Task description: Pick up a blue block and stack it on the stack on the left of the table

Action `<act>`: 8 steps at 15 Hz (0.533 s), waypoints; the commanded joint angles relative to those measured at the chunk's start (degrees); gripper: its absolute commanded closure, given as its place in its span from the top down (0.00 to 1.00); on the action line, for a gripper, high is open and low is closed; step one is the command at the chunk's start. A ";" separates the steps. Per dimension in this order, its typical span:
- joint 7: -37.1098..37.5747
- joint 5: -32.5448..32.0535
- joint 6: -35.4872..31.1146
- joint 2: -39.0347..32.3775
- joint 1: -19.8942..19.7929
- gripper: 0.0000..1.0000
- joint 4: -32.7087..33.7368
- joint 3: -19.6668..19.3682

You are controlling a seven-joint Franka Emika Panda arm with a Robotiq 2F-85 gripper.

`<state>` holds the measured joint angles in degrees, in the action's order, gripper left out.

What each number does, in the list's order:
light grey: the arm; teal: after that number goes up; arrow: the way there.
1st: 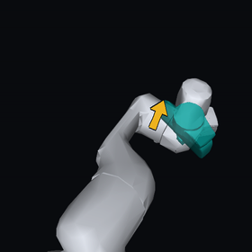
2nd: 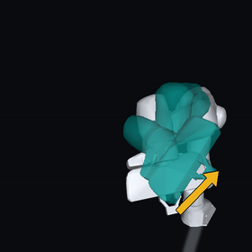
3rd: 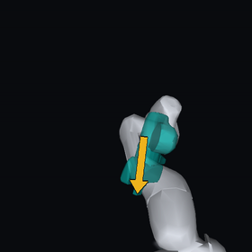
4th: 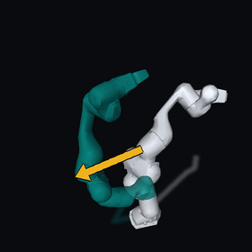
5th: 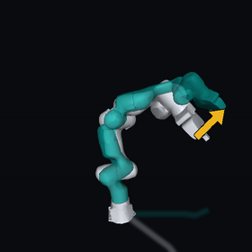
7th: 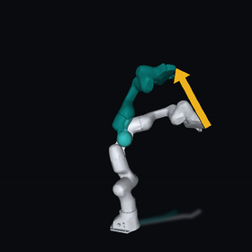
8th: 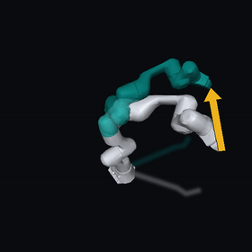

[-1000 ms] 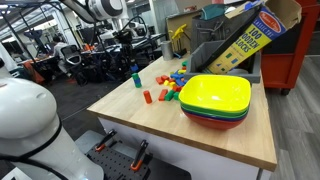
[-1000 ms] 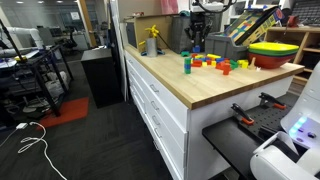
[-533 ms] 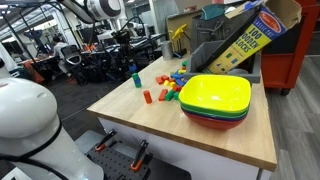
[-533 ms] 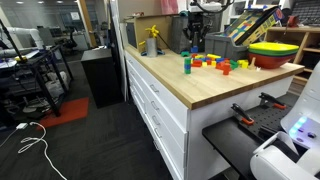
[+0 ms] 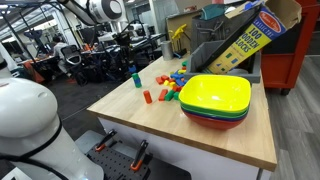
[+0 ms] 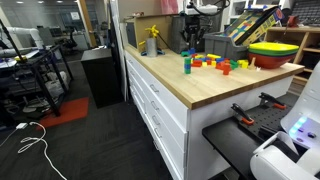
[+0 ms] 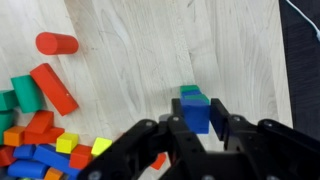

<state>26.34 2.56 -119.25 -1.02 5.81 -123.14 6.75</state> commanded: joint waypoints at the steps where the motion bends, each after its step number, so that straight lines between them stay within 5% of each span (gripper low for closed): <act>1: 1.37 0.81 1.27 -1.86 0.67 0.08 2.91 0.02; 8: 0.20 1.17 1.25 -4.60 1.14 0.08 5.01 -0.34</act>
<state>26.34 2.93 -119.25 -3.86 6.81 -120.24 6.78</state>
